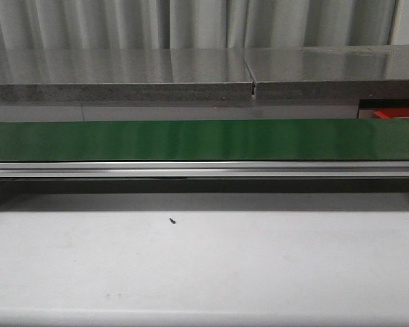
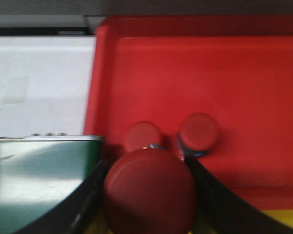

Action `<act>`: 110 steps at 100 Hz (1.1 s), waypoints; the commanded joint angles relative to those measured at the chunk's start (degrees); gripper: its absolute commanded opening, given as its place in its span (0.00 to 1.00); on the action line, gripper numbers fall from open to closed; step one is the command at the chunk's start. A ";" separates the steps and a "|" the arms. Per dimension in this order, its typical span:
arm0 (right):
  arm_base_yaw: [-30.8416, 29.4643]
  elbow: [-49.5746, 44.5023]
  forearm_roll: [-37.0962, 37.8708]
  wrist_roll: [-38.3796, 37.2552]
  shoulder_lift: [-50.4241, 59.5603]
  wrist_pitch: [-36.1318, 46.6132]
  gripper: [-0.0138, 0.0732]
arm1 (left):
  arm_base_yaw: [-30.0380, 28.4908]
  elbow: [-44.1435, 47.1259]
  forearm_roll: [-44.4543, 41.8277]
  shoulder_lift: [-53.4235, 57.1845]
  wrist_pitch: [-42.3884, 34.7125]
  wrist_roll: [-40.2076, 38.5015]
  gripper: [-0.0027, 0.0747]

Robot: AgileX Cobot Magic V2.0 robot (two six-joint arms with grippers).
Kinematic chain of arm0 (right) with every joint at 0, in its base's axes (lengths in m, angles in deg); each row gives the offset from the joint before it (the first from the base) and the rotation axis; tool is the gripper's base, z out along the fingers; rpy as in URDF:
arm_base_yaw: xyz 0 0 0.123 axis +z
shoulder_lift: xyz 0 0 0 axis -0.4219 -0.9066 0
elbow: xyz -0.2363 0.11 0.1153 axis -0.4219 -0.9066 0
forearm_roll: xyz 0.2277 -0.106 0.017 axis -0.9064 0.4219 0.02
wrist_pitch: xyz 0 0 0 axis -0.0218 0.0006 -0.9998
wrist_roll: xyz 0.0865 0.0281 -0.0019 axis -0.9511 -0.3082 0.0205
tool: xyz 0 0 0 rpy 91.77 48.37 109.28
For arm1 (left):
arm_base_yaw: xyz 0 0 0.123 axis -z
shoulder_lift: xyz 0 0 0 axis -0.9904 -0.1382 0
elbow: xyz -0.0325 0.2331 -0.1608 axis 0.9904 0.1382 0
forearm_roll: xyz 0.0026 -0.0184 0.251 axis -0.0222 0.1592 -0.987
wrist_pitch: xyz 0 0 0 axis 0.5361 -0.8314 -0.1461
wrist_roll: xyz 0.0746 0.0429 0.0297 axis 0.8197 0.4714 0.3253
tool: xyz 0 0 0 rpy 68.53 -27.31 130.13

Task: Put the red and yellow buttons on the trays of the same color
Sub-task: 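Grasp the red button with the right gripper and carry it over the red tray, then lower the red button into the red tray and open the right gripper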

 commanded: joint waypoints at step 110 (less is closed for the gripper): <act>-5.86 28.05 -3.18 -3.41 -24.65 -2.49 0.36 | 0.45 -1.53 1.19 -0.24 -4.27 -0.14 0.01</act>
